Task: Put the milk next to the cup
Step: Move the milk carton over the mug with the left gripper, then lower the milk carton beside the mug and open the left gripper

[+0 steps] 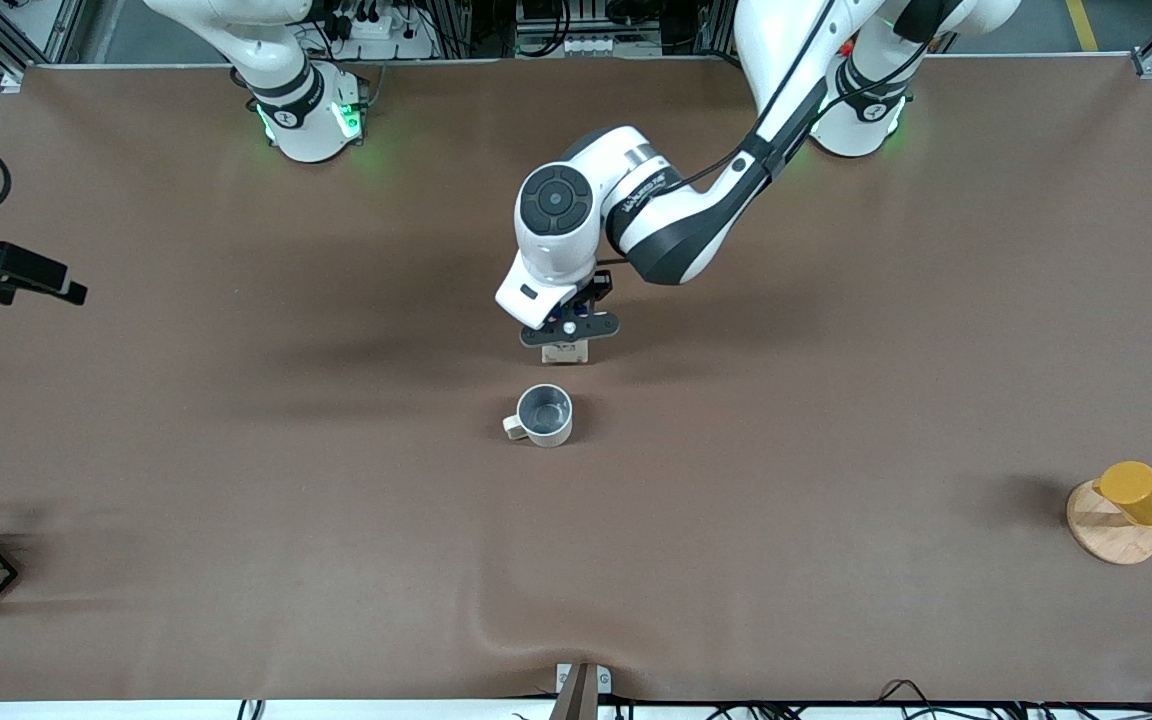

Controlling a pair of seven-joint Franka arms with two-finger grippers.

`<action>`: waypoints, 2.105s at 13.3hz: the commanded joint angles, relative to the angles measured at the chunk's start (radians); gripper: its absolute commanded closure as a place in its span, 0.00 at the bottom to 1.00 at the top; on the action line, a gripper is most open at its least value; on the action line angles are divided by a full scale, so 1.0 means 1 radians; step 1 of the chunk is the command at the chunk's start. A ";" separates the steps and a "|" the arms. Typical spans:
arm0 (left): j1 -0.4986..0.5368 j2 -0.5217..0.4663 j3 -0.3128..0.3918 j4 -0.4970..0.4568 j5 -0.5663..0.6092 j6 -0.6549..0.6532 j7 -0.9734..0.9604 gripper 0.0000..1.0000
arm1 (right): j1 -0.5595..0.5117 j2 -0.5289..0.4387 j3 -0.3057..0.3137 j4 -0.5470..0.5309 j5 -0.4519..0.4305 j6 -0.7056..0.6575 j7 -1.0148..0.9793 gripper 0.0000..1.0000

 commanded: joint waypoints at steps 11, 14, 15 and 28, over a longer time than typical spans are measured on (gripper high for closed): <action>-0.027 0.068 0.034 0.035 -0.006 0.101 0.084 1.00 | 0.064 -0.065 0.009 -0.011 -0.075 0.000 0.049 0.00; -0.029 0.062 0.036 0.029 0.029 0.101 0.084 0.00 | 0.062 -0.069 0.005 -0.005 -0.113 -0.005 0.051 0.00; -0.030 0.059 0.034 0.029 0.039 0.101 0.079 0.00 | 0.062 -0.072 0.005 -0.004 -0.137 -0.005 0.049 0.00; 0.189 -0.242 0.034 0.029 0.044 -0.089 0.085 0.00 | 0.061 -0.068 0.005 -0.005 -0.138 -0.008 0.049 0.00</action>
